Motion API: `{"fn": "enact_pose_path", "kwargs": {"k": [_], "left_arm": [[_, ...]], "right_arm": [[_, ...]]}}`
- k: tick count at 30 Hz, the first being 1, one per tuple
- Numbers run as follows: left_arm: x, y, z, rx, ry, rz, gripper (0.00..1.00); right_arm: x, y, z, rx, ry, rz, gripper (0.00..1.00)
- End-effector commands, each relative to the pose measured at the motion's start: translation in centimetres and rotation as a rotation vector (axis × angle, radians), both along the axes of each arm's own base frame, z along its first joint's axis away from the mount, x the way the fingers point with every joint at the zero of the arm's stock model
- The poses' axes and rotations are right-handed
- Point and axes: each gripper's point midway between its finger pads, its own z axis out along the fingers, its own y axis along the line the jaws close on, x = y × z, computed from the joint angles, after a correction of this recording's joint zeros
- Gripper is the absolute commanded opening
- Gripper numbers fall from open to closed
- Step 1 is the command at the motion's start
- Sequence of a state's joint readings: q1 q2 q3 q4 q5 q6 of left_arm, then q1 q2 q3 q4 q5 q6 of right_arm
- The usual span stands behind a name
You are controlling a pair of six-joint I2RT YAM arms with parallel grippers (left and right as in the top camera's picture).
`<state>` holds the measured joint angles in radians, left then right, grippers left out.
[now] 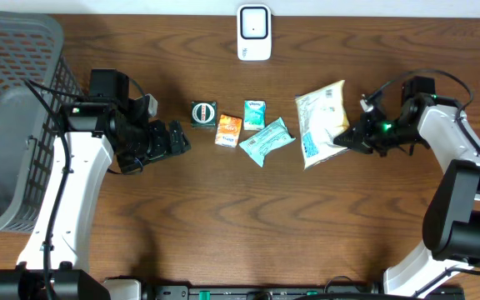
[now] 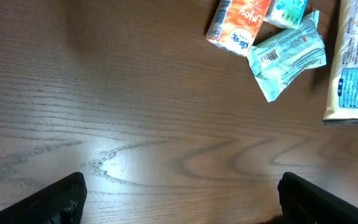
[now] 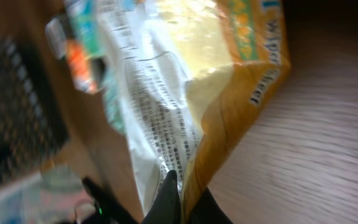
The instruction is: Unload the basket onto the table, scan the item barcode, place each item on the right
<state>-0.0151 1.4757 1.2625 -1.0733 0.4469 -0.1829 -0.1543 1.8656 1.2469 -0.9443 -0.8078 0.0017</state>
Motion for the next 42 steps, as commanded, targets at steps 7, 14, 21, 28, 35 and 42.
{"fn": "enact_pose_path", "kwargs": {"k": [7, 14, 21, 28, 35, 42], "left_arm": [[-0.1, -0.2, -0.2, -0.003, 0.006, -0.016, 0.98], [-0.1, -0.2, -0.2, -0.003, 0.006, -0.016, 0.98], [-0.1, -0.2, -0.2, -0.003, 0.006, -0.016, 0.98], [-0.1, -0.2, -0.2, -0.003, 0.006, -0.016, 0.98], [-0.1, -0.2, -0.2, -0.003, 0.006, -0.016, 0.98], [-0.1, -0.2, -0.2, -0.003, 0.006, -0.016, 0.97]], "right_arm": [[-2.0, -1.2, 0.0, -0.113, -0.056, 0.155, 0.01], [0.3, -10.0, -2.0, -0.403, 0.097, -0.227, 0.3], [3.0, -11.7, 2.5, -0.356, 0.018, -0.287, 0.9], [0.7, -9.5, 3.3, -0.271, 0.142, -0.274, 0.99], [-4.1, -6.5, 1.6, -0.256, 0.339, -0.186, 0.99], [-6.6, -5.7, -3.2, -0.343, 0.437, -0.211, 0.99]]}}
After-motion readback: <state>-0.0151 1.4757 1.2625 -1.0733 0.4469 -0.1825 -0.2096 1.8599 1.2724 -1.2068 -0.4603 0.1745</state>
